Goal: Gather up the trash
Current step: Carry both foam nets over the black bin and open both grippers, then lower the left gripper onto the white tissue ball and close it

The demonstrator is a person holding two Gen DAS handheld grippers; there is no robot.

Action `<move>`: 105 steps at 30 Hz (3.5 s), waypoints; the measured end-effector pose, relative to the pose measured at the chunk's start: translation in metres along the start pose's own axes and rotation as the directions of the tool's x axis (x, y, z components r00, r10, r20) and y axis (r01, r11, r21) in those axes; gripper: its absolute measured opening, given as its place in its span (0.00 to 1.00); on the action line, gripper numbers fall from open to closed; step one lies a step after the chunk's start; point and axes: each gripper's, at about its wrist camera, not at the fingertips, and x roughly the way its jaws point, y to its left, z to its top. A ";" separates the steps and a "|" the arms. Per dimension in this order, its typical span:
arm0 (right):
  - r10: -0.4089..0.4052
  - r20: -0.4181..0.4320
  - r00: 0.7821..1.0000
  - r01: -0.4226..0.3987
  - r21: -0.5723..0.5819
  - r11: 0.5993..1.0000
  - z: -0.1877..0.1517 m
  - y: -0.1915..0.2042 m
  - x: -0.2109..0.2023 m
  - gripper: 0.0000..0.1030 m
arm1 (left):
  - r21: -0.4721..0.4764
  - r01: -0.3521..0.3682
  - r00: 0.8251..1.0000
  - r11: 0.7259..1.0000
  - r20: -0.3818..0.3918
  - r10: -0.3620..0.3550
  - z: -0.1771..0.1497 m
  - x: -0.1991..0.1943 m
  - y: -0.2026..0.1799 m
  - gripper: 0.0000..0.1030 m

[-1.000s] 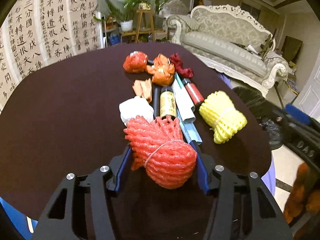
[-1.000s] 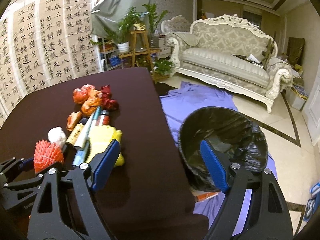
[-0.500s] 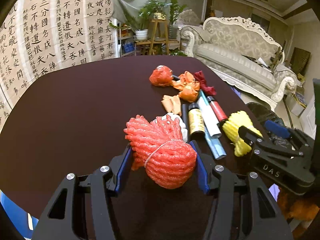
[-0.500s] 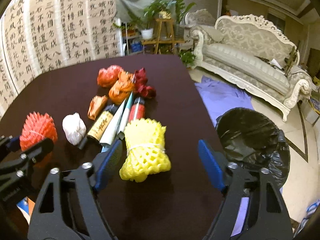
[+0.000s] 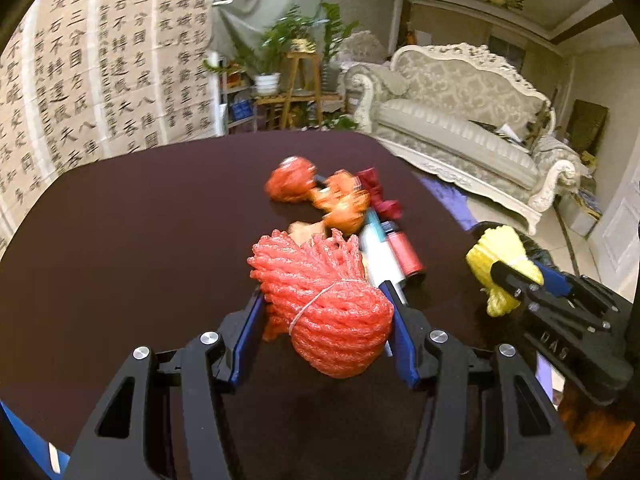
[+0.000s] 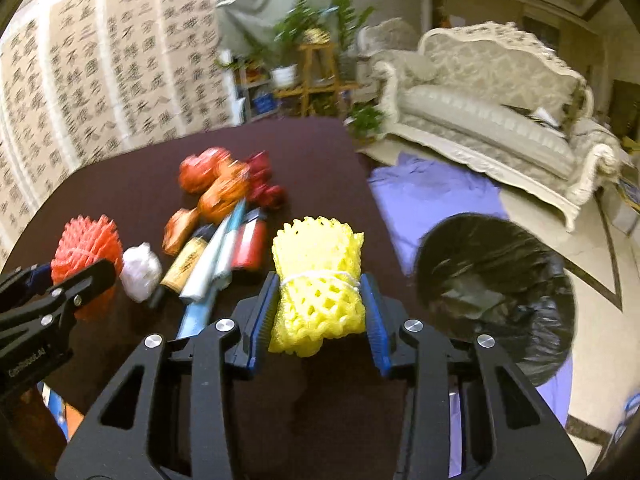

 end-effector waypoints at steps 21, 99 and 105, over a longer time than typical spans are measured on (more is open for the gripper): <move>-0.296 0.000 0.955 0.291 0.187 0.938 -0.001 -0.141 0.023 0.38 | 0.237 0.171 0.982 0.956 0.033 -0.184 0.044 0.073 -0.150 0.54; -0.046 -0.009 0.999 0.046 -0.003 0.999 0.014 -0.001 0.041 0.59 | 0.000 -0.160 0.985 0.987 -0.060 0.160 0.008 0.055 0.022 0.76; -0.023 -0.021 1.000 0.022 -0.033 0.999 0.015 0.016 0.046 0.59 | -0.017 -0.130 0.986 0.991 -0.111 0.128 0.004 0.065 0.032 0.70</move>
